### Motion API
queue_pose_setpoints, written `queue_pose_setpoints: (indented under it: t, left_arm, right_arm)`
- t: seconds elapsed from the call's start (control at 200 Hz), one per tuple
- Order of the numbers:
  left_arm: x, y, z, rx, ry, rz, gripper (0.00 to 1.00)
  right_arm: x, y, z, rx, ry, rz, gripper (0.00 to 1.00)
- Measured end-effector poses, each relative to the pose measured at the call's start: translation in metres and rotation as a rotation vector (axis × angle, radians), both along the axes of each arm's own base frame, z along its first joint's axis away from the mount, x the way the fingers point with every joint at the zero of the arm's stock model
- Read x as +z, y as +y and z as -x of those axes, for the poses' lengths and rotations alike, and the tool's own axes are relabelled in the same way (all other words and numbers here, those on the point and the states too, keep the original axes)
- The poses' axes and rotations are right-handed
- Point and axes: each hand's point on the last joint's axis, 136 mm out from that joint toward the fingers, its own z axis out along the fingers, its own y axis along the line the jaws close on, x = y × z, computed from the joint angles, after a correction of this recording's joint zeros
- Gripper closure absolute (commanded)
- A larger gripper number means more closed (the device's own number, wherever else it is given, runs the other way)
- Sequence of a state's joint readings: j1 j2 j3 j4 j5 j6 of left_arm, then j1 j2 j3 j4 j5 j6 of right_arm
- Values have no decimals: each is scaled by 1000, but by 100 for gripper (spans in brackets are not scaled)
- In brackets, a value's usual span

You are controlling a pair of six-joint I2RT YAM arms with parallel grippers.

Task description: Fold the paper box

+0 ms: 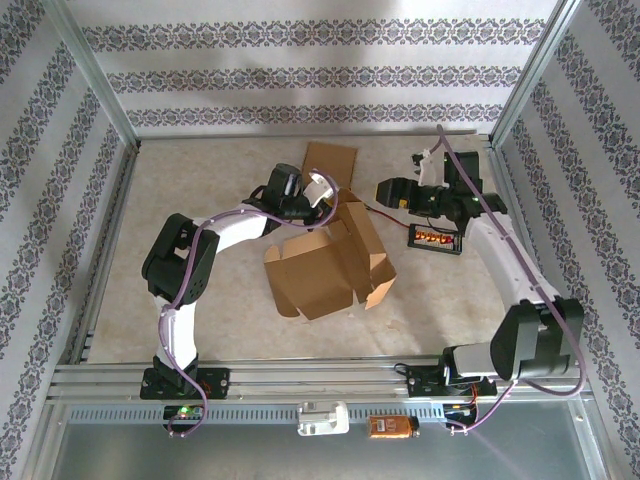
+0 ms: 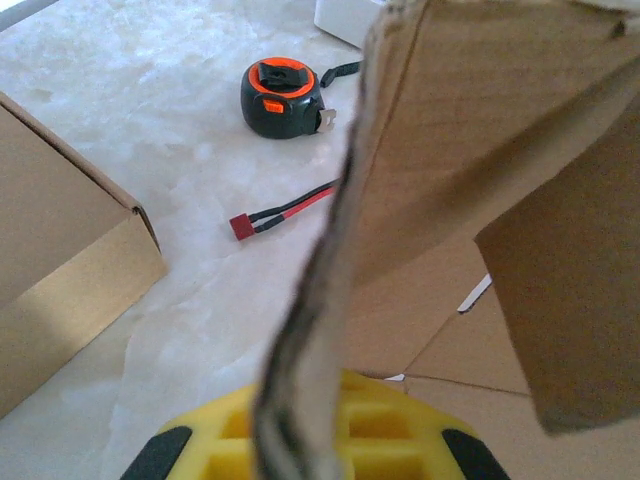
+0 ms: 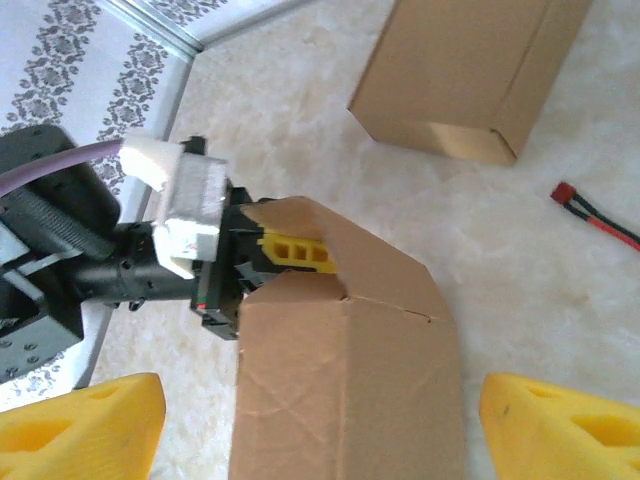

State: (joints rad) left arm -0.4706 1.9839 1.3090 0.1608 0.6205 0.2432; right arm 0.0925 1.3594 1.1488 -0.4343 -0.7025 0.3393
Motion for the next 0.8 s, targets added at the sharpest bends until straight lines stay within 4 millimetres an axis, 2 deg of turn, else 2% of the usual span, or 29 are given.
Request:
queue_pose_setpoints:
  t: [0.095,0.28,0.465,0.55,0.7,0.799]
  left_arm:
    - [4,-1,-2,0,-2,0,100]
    - [7,-1,-3,-2,-5,-10,100]
    - [7,0,-3,-1,11,-27,100]
    - [10,0,-5,3,8,-33,100]
    - [11,1,-5,5,11,-42,100]
    - [10,2,-4,4,19,-49,100]
  right_arm:
    - [-4,7,4,33,-8,23,18]
    - [-40,24,17,109,76,79,21]
    - [-61,31,30,167,133,131,22]
    - [-66,32,33,183,145,145,24]
    - [-69,32,37,198,153,162,20]
    - [-69,33,39,207,151,169,31]
